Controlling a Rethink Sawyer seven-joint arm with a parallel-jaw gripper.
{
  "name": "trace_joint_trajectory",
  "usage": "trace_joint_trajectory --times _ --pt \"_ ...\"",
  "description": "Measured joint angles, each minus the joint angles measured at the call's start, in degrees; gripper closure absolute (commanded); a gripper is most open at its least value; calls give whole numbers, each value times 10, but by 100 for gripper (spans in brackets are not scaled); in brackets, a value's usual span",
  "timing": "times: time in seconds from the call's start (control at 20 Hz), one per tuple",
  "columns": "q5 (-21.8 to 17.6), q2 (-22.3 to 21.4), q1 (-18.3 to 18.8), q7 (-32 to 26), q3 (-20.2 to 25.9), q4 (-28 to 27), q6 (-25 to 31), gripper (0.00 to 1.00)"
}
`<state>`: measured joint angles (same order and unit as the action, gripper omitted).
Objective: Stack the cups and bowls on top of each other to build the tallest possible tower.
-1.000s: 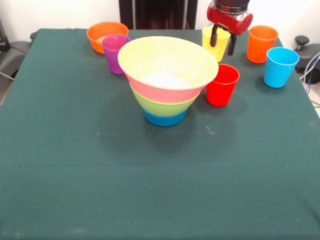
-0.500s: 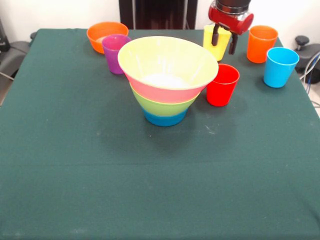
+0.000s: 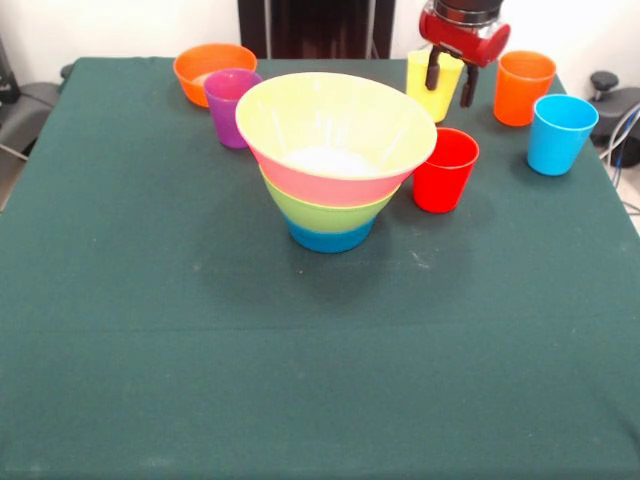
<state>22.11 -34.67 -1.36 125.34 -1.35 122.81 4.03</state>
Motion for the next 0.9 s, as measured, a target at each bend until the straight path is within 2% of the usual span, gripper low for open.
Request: trace_joint_trajectory --times 0.45,0.9 --pt "0 -31 0 0 0 4 0 0" --pt "0 -65 0 0 0 5 24 0"
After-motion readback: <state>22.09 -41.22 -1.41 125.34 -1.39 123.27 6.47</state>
